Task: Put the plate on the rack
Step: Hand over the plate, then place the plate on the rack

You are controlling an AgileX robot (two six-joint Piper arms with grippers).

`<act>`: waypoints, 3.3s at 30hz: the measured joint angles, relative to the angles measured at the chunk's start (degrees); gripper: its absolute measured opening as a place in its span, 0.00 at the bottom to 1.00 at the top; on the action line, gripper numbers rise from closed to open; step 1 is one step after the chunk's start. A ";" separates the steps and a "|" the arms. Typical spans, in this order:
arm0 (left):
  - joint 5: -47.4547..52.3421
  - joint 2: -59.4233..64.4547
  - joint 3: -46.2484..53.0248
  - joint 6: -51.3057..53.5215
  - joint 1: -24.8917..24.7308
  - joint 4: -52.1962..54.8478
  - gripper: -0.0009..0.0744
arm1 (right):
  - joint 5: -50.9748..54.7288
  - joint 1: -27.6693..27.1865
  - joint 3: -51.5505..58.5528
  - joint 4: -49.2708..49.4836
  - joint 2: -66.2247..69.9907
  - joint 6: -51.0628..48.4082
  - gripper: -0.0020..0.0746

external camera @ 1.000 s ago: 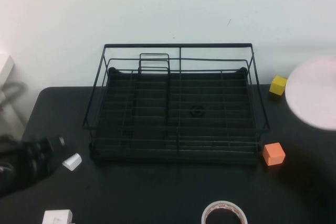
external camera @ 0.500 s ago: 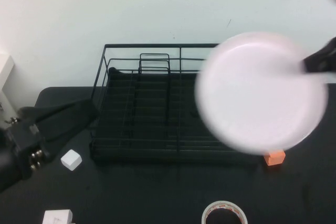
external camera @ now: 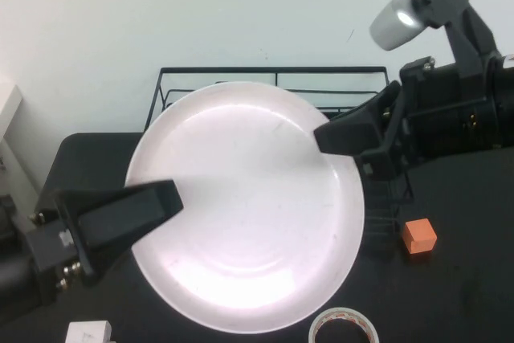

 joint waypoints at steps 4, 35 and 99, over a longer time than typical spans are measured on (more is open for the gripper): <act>1.27 0.00 0.00 0.12 0.00 1.12 0.46 | -0.14 0.39 0.09 1.48 0.00 -0.68 0.04; -18.59 2.25 -0.56 69.61 0.00 -9.90 0.12 | 6.60 -6.09 -6.55 9.99 -15.76 -33.70 0.53; -21.52 77.12 -54.22 117.84 -4.65 -11.38 0.39 | 32.58 -6.80 10.19 -33.41 -29.83 -15.95 0.02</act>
